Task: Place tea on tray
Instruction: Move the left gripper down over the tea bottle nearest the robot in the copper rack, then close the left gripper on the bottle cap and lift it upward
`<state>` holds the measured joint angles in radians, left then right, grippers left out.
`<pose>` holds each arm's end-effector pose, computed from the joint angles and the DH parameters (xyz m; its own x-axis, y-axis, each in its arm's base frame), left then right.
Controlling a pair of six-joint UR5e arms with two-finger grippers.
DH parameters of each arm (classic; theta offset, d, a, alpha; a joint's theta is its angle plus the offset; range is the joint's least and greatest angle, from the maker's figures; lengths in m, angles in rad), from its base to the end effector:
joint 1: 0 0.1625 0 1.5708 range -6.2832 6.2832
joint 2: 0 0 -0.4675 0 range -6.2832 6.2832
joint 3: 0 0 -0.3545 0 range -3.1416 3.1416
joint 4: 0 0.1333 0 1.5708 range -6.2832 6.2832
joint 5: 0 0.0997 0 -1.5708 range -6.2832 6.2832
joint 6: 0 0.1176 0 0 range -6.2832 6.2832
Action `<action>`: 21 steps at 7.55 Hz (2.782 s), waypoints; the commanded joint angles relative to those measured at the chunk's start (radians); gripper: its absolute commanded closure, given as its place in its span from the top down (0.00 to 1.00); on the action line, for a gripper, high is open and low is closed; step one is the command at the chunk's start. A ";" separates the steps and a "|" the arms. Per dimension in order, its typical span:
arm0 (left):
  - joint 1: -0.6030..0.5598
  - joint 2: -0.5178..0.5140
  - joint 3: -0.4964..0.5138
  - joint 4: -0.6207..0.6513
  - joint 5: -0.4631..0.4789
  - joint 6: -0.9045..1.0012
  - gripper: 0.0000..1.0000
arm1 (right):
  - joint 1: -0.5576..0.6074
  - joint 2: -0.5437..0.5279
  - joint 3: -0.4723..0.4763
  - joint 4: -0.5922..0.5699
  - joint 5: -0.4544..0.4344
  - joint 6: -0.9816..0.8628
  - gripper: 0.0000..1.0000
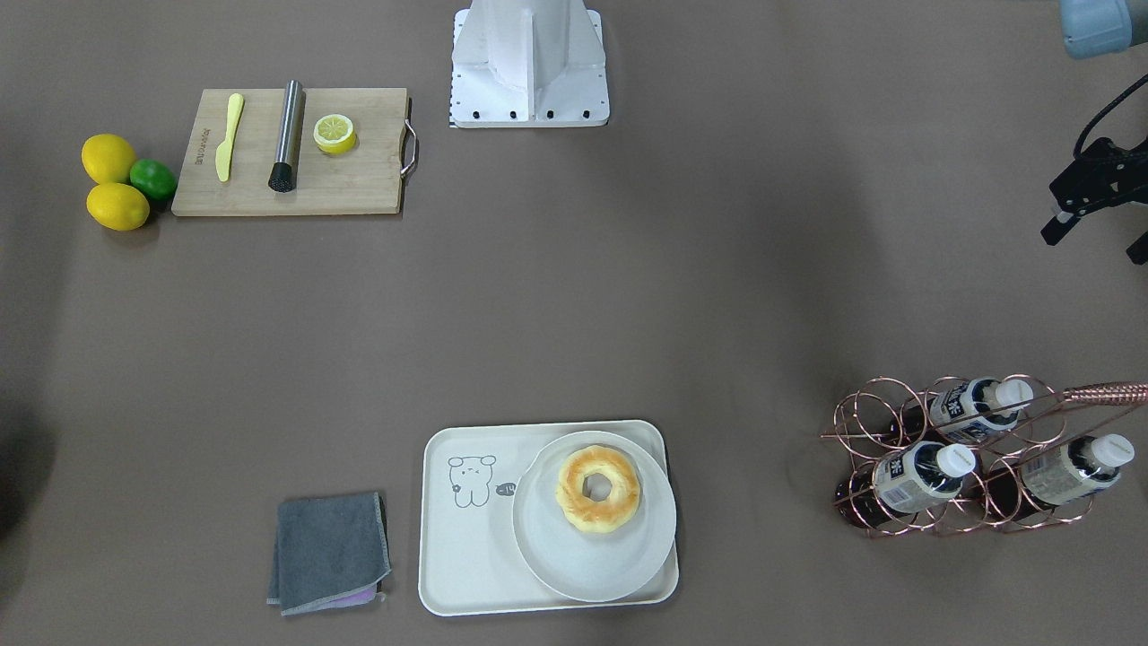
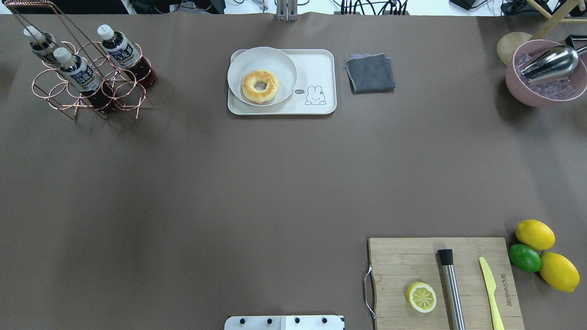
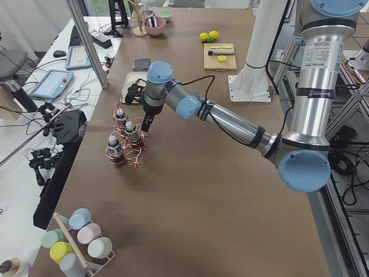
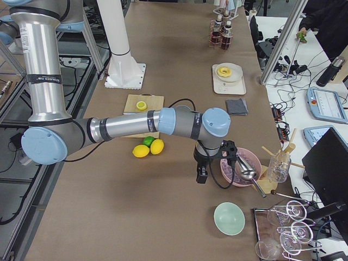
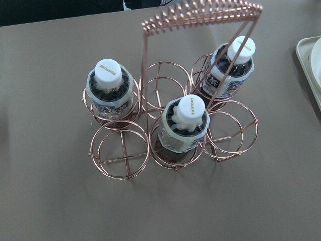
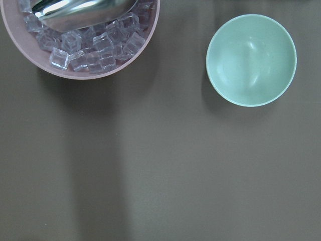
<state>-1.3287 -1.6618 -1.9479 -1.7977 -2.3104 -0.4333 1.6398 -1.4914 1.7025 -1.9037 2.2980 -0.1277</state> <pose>0.0653 -0.4897 0.4710 0.6343 0.2280 -0.7387 0.0906 0.9270 0.3639 0.0875 -0.4671 0.6536 0.7424 0.0049 0.6700 0.0263 0.9990 -0.0365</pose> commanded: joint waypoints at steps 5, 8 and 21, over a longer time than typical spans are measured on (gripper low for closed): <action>0.149 0.008 0.000 -0.088 0.231 -0.153 0.98 | 0.006 -0.004 0.002 -0.001 0.001 0.003 1.00; 0.209 -0.130 0.128 -0.088 0.310 -0.266 0.98 | 0.005 -0.003 0.002 -0.002 0.001 0.011 1.00; 0.183 -0.260 0.303 -0.095 0.307 -0.263 0.75 | 0.005 -0.003 0.005 0.000 0.001 0.011 1.00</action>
<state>-1.1391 -1.9041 -1.6678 -1.8917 -2.0028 -0.7034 1.6444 -1.4933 1.7082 -1.9037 2.2994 -0.1166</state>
